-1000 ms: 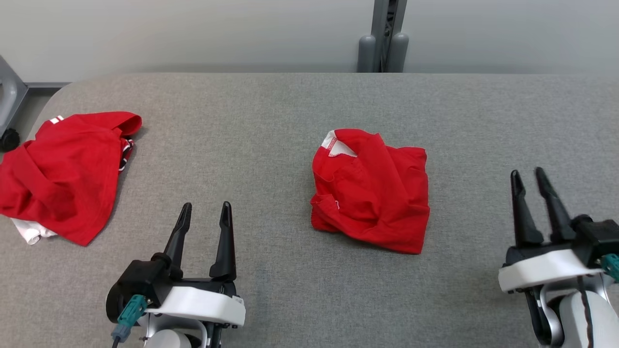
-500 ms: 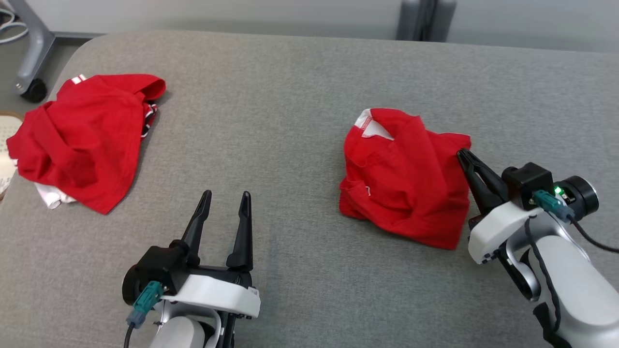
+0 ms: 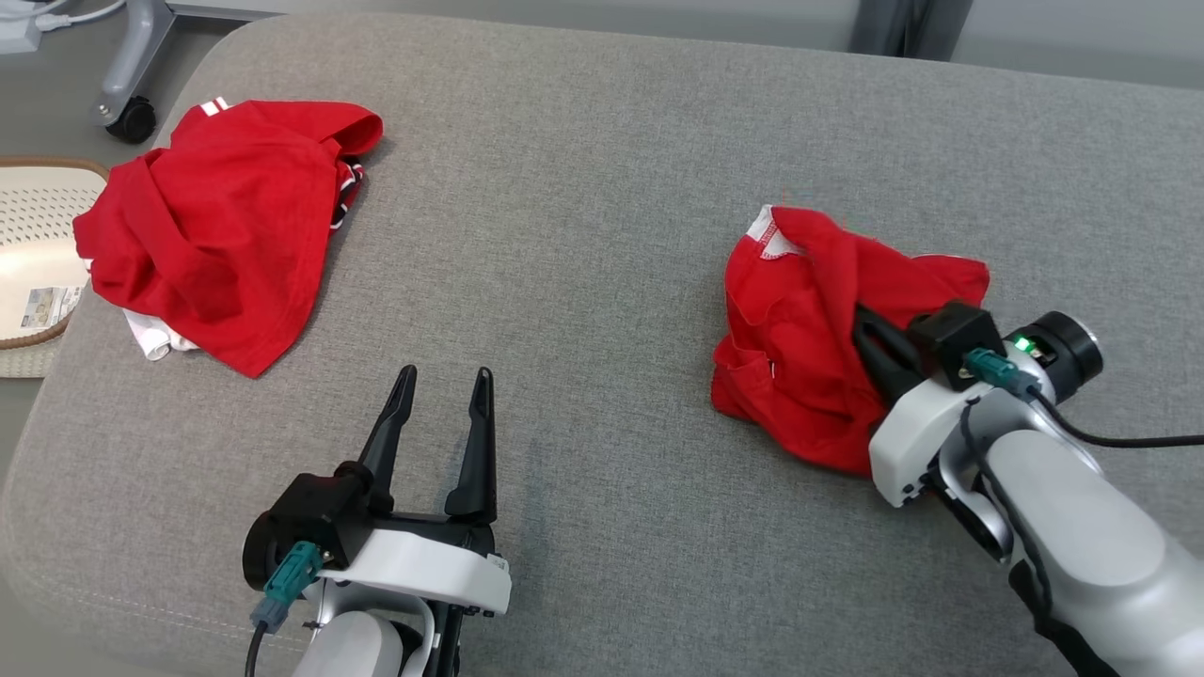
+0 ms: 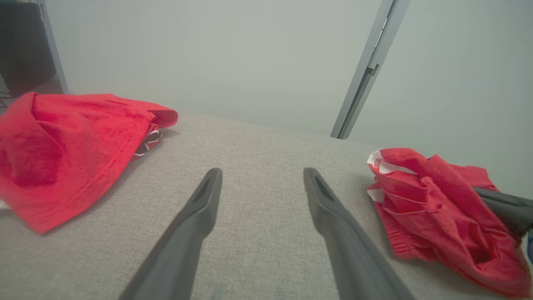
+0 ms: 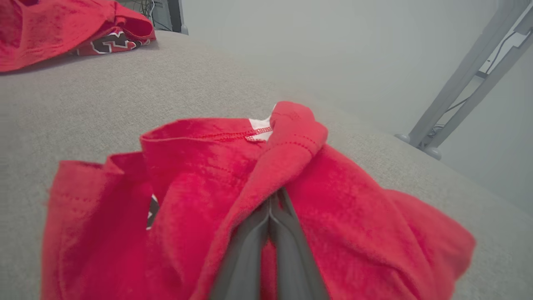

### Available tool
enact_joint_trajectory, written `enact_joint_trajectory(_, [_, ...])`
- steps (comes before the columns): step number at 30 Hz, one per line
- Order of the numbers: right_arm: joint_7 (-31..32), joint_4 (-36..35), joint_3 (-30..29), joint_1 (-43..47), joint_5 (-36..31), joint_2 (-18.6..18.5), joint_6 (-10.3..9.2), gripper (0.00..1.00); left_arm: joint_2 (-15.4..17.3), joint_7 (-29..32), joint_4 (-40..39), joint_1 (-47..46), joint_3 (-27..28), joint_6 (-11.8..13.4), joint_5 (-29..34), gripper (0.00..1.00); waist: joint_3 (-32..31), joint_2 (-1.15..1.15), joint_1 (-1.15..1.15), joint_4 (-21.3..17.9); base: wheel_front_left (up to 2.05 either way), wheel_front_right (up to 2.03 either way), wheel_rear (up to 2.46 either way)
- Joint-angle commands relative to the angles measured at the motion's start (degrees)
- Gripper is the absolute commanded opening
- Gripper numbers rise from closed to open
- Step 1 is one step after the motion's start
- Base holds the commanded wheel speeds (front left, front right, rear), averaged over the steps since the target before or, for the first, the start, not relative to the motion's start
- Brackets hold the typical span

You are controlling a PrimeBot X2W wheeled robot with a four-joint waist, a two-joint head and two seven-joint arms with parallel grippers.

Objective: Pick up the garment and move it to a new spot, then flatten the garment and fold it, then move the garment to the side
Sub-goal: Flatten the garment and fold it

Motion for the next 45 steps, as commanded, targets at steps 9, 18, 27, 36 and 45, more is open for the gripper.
enact_joint_trajectory(9, [-1.0,3.5,2.8,-2.9,1.3,-0.6,0.01,0.00,0.2,-0.1,0.2,-1.1,-0.2,0.6,-0.6,1.00,-0.1,0.00,0.00,0.0,0.00,0.00,0.00])
enact_joint_trajectory(18, [-2.3,4.5,-1.6,-4.1,-0.6,1.5,0.01,0.00,0.2,-0.1,0.3,-0.6,-0.3,0.8,-1.0,1.00,-0.8,0.00,0.00,-0.5,0.00,0.00,0.00])
enact_joint_trajectory(27, [0.0,0.9,-2.5,-4.6,-2.4,4.1,0.01,0.00,0.2,-0.1,0.5,-0.9,-1.1,0.9,-1.5,1.00,-1.0,0.00,0.00,0.2,0.00,0.00,0.00])
enact_joint_trajectory(36, [4.3,-2.1,-3.1,-1.8,-3.3,5.3,0.00,0.00,0.2,-0.1,0.5,0.0,-0.8,0.8,-1.8,1.00,-1.4,0.00,0.00,1.5,0.00,0.00,0.00])
enact_joint_trajectory(45, [13.5,0.6,-1.6,-2.5,1.2,4.3,0.01,0.00,0.2,-0.1,0.6,-0.2,-1.1,0.9,-2.0,1.00,-1.7,0.00,0.00,1.4,0.00,0.00,0.00])
